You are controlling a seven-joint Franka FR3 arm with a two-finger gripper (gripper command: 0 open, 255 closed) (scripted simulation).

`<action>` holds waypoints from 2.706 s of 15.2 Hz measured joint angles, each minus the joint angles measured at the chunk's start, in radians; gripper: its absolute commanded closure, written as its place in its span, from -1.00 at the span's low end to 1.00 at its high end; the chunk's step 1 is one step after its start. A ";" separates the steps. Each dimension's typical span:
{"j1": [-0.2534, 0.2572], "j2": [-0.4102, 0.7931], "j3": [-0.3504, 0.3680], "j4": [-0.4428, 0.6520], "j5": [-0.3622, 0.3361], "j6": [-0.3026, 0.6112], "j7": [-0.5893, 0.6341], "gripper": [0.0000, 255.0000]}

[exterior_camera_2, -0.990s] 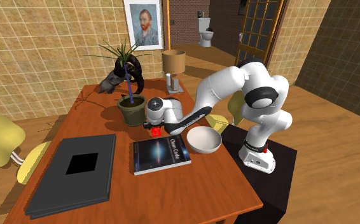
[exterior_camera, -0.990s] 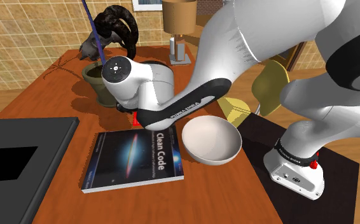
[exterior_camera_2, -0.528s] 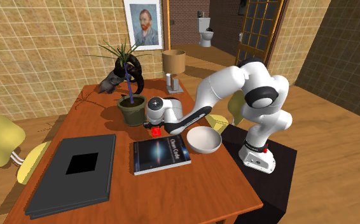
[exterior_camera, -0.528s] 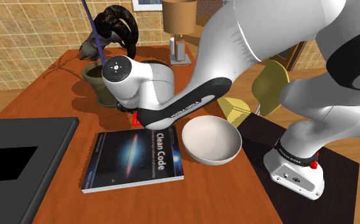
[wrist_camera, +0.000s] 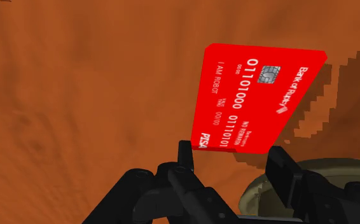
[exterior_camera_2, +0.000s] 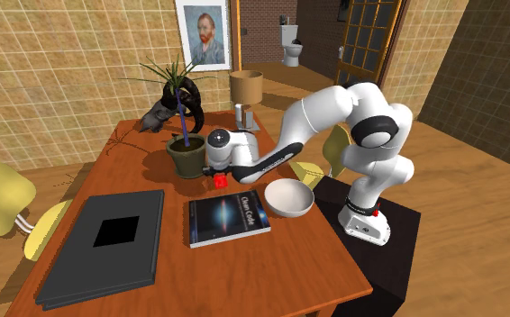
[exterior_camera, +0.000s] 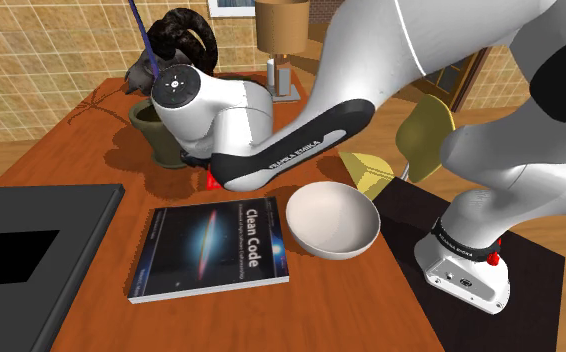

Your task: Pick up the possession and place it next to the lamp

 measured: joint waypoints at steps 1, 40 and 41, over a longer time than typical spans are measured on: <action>0.010 0.010 -0.009 0.002 -0.006 -0.010 0.001 1.00; 0.166 0.224 -0.176 0.323 -0.123 -0.458 -0.109 1.00; 0.168 0.225 -0.177 0.335 -0.122 -0.470 -0.112 1.00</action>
